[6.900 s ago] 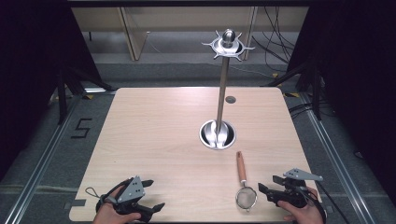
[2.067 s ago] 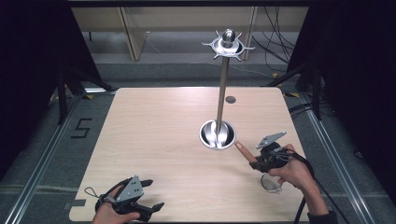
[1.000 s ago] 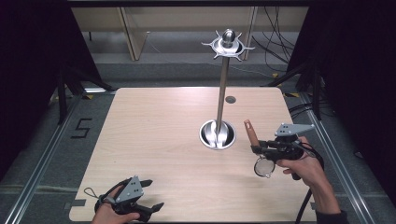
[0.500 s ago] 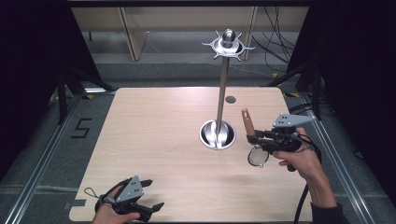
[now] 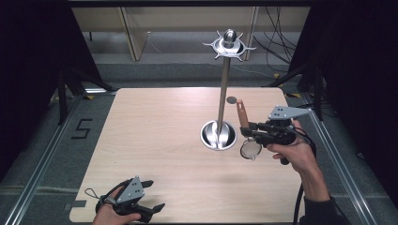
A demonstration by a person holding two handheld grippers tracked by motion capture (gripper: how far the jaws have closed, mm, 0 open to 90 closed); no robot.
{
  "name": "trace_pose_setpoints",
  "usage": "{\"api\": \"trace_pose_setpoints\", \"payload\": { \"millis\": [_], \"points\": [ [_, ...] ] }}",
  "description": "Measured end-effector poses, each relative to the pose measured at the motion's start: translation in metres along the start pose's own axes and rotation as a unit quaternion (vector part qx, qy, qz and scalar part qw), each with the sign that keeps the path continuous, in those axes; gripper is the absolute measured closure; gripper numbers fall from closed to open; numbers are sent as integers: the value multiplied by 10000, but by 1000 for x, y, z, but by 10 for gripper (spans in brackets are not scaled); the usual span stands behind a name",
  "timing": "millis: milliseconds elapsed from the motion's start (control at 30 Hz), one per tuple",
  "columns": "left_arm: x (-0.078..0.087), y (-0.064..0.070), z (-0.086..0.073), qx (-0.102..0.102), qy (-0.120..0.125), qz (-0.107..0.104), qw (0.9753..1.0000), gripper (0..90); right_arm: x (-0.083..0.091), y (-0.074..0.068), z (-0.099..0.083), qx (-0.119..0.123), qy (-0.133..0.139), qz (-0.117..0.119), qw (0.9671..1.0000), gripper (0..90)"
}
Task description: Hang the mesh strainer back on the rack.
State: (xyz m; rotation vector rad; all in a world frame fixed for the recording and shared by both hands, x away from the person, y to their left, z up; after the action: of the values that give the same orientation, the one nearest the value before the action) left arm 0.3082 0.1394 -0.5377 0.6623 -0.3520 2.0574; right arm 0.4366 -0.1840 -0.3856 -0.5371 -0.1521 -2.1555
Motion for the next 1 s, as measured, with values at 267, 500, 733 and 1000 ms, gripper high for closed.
{"api": "trace_pose_setpoints", "payload": {
  "millis": [267, 500, 733, 1000],
  "points": [
    [0, 0, 0, -1, -8, 8, 10000, 153, -6, -3, 9, 49, 136, 24, 9999, 713],
    [0, 0, 0, 4, -7, 6, 10000, 153, -6, -5, 15, -28, 165, 43, 9999, 713],
    [0, 0, 0, 5, -7, 7, 10000, 153, -3, -5, 26, 91, 302, 49, 9995, 713],
    [-1, 0, 0, 5, 44, 11, 10000, 152, 8, -5, 48, 110, 464, 51, 9988, 713]
  ]
}}
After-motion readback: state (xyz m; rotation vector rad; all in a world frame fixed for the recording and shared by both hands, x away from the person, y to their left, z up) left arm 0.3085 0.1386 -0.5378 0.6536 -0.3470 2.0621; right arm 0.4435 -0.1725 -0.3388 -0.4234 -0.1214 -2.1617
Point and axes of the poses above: each handheld gripper's, and its own axes: x roughly backward along the jaws, z roughly out of its top, y roughly to its right, the point moved 8 cm from there along -x, roughly forward along the jaws, and after that the axes turned 1 degree about y, right-handed, at the moved point
